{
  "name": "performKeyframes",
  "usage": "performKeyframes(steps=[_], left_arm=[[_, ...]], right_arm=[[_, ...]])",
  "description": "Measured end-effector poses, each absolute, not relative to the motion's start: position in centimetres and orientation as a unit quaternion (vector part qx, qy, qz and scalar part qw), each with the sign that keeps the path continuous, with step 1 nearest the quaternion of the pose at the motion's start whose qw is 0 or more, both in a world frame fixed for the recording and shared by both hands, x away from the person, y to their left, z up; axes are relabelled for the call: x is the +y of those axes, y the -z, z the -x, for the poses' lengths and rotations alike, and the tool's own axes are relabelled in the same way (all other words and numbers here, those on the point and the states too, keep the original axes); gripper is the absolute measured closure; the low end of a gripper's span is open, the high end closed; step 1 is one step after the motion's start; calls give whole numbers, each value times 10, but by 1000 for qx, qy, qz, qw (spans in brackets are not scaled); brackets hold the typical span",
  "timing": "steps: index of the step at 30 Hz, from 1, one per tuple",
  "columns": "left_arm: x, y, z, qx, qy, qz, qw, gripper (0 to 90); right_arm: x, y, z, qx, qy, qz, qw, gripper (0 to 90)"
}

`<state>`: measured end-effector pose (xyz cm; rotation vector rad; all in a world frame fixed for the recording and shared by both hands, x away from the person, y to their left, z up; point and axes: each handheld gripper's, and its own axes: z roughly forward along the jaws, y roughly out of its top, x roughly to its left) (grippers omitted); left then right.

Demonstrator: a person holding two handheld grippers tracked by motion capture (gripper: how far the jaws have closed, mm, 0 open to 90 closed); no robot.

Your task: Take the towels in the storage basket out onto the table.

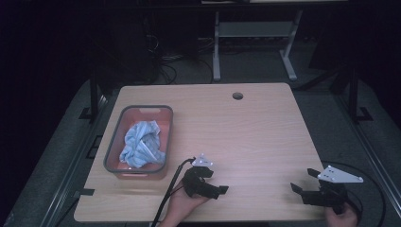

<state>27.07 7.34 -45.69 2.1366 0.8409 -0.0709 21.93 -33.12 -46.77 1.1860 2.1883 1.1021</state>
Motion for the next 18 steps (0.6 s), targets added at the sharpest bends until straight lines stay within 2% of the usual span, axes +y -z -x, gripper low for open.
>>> performKeyframes(steps=[7, 18], left_arm=[[75, 456, -271, 341, 16, -850, 401, 157], [69, 442, -273, 329, 29, -847, 417, 156]], right_arm=[[-330, 466, -221, 786, -396, -426, 209, 138], [-331, 466, -220, 783, -399, -428, 211, 138]])
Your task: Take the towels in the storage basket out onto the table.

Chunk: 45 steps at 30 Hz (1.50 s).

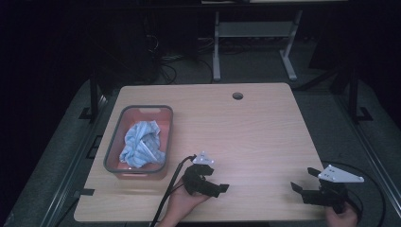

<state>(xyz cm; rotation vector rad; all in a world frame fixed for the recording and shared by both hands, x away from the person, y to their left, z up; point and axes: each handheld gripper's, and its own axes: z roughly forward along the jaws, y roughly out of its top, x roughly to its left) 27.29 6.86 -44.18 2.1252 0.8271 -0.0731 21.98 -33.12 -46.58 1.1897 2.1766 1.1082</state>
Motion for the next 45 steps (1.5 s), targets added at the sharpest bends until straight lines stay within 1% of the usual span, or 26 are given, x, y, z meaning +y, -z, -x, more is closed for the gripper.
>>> performKeyframes(steps=[7, 11, 16, 23, 26, 33, 35, 37, 38, 45], left_arm=[[65, 431, -284, 325, 46, -852, 408, 156], [68, 422, -293, 326, 39, -856, 399, 156], [71, 414, -303, 326, 44, -860, 391, 158], [77, 389, -318, 329, 34, -864, 380, 158], [82, 381, -319, 333, 35, -859, 388, 159], [96, 363, -324, 335, 23, -865, 372, 159], [101, 359, -327, 335, 32, -862, 379, 159], [103, 357, -329, 335, 33, -863, 377, 166], [107, 354, -332, 336, 32, -864, 372, 192], [118, 345, -343, 352, 25, -861, 367, 180]], right_arm=[[-332, 466, -219, 781, -400, -431, 211, 138], [-329, 464, -217, 783, -400, -426, 211, 138], [-328, 463, -217, 785, -401, -422, 214, 138], [-325, 462, -217, 788, -399, -418, 213, 138], [-326, 462, -216, 787, -399, -420, 213, 138], [-328, 462, -214, 784, -404, -420, 215, 138], [-328, 462, -214, 784, -404, -421, 213, 138], [-328, 462, -214, 784, -404, -420, 213, 138], [-327, 462, -214, 784, -405, -421, 211, 138], [-326, 462, -214, 783, -406, -420, 213, 138]])
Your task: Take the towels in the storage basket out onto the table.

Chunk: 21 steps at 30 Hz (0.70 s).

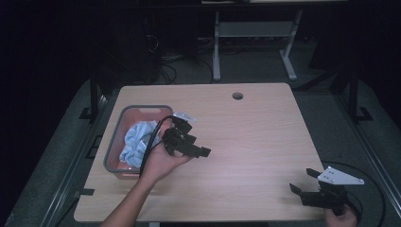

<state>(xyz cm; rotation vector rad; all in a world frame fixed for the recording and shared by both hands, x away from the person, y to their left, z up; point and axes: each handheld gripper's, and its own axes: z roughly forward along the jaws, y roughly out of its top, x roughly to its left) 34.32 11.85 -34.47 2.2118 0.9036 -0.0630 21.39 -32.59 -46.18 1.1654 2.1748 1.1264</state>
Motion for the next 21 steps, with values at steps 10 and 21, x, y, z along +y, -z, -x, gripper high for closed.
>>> performKeyframes(steps=[10, 21], left_arm=[[146, 333, -357, 383, 0, -853, 355, 176], [189, 324, -367, 428, -25, -832, 352, 185]], right_arm=[[-327, 462, -213, 784, -407, -418, 214, 138], [-326, 462, -212, 783, -407, -420, 213, 138]])
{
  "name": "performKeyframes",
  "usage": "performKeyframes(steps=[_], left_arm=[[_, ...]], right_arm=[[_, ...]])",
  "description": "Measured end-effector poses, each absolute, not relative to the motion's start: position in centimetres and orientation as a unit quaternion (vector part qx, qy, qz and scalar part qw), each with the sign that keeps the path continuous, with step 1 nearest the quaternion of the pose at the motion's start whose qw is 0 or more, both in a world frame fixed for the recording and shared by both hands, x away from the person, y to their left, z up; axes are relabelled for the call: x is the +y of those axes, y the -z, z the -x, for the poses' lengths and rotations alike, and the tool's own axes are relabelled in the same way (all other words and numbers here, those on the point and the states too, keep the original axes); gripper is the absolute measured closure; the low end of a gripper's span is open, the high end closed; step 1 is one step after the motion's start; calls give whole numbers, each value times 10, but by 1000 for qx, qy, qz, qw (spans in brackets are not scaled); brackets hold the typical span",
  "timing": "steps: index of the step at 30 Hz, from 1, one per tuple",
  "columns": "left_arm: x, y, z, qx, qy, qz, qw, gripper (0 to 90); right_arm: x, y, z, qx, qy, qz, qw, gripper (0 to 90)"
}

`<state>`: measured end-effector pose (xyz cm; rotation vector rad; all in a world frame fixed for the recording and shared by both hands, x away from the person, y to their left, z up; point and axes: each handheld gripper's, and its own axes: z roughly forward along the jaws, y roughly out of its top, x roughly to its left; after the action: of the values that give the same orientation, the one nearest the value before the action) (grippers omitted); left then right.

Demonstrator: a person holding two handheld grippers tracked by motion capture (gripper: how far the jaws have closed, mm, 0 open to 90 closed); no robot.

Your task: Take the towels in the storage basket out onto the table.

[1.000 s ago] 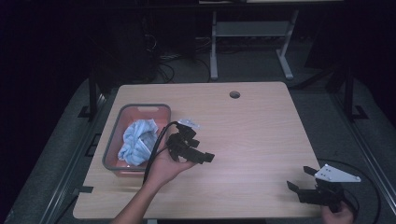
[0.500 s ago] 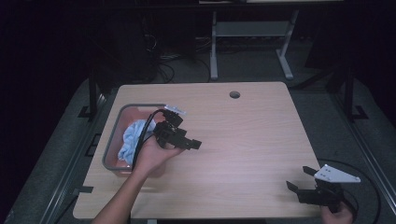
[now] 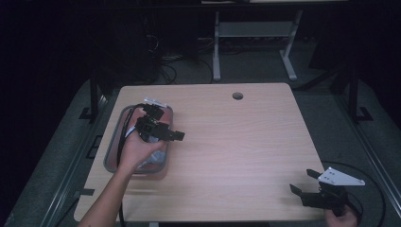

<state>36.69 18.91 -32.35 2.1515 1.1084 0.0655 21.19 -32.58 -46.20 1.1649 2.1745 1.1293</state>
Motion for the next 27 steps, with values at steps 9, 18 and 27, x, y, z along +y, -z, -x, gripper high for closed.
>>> performKeyframes(steps=[9, 18, 27], left_arm=[[219, 320, -368, 457, -42, -816, 352, 191], [257, 324, -369, 498, -58, -790, 353, 193], [281, 330, -369, 528, -70, -771, 348, 185]], right_arm=[[-326, 462, -211, 781, -408, -423, 212, 138], [-325, 462, -210, 782, -407, -422, 210, 138], [-325, 463, -211, 783, -403, -424, 210, 138]])
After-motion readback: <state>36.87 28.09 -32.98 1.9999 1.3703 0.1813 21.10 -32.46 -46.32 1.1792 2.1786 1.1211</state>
